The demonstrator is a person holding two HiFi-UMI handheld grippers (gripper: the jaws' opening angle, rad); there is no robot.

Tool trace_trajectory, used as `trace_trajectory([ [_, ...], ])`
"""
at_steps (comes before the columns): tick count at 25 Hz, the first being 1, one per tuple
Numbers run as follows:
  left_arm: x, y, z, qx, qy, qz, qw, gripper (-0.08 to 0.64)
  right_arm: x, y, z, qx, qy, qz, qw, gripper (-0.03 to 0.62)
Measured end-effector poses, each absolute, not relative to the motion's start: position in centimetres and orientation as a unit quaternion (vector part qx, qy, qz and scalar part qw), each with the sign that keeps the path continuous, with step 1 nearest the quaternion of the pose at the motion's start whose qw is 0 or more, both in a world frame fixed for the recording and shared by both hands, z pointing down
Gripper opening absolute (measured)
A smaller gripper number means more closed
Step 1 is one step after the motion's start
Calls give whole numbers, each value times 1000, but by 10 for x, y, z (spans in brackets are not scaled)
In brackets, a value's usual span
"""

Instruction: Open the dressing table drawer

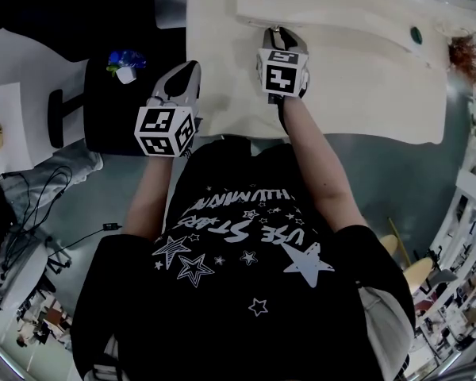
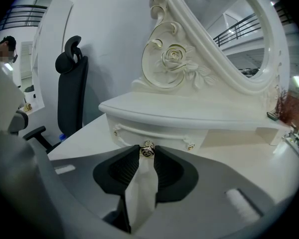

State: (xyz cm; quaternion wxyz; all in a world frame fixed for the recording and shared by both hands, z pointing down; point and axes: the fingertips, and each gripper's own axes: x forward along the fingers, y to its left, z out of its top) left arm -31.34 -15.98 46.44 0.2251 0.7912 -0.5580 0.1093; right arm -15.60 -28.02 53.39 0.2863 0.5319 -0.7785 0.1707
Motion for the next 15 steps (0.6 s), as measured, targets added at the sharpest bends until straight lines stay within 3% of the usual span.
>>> trace_trajectory([
  [15, -302, -145, 460, 791, -560, 108, 222, 2, -150, -257, 533, 522, -782, 176, 293, 123],
])
